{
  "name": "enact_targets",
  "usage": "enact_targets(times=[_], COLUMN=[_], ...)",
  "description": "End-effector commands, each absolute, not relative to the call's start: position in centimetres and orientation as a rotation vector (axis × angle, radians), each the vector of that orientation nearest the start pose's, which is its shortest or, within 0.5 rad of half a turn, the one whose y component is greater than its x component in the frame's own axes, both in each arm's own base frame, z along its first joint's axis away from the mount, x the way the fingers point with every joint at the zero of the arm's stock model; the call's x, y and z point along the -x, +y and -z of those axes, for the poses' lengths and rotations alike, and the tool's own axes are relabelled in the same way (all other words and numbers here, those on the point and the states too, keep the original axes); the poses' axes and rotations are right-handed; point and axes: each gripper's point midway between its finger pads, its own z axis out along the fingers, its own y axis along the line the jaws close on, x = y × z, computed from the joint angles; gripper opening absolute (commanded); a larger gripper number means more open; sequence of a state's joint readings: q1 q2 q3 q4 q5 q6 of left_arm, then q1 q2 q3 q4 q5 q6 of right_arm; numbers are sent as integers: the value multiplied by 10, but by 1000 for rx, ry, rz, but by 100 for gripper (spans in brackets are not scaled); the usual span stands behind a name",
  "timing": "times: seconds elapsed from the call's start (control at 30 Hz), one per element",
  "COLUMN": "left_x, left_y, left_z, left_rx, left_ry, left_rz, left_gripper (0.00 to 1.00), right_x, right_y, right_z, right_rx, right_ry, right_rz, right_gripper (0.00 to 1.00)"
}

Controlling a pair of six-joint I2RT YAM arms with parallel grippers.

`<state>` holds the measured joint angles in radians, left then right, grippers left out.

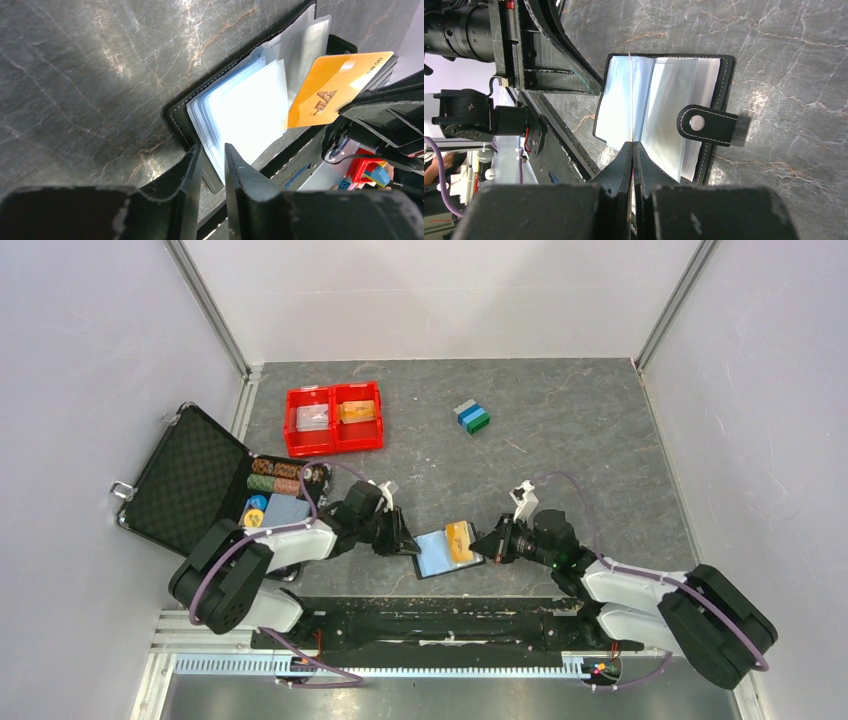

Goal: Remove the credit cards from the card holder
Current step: Remove the credit card from the card holder.

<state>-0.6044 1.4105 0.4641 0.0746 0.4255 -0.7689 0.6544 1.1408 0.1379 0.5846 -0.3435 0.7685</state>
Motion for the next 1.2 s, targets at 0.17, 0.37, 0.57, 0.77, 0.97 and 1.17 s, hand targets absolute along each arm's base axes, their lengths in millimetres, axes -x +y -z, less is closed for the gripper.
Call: enact_targets(times=[0.17,0.37,0.57,0.77,0.97,1.17], left_x=[-193,-196,-186,-161,-158,-154], left_y=[-255,-261,-270,-283,-282,-284], left_z=[-85,-130,-175,-204,-207,-196], left_rx=[-123,-255,-412,-638,-730,-784], left_ry=[2534,2396,2271,2202,2212,2268], left_rz=[1114,1160,1277,1473,1451,1469], left_gripper=[48,56,61,65,66,64], right_x=[-182,-164,-138,-125,-113,-104], right_y=[238,250,258,260,262,262], right_z=[-83,-117,-141,-156,-163,-171], right_rx=[271,506,679,730,743,737], right_ry=[2123,2030,1956,1892,1837,1785], right_rz=[-1172,-1293,-1436,-1528,-1628,-1710], right_gripper=[0,0,0,0,0,0])
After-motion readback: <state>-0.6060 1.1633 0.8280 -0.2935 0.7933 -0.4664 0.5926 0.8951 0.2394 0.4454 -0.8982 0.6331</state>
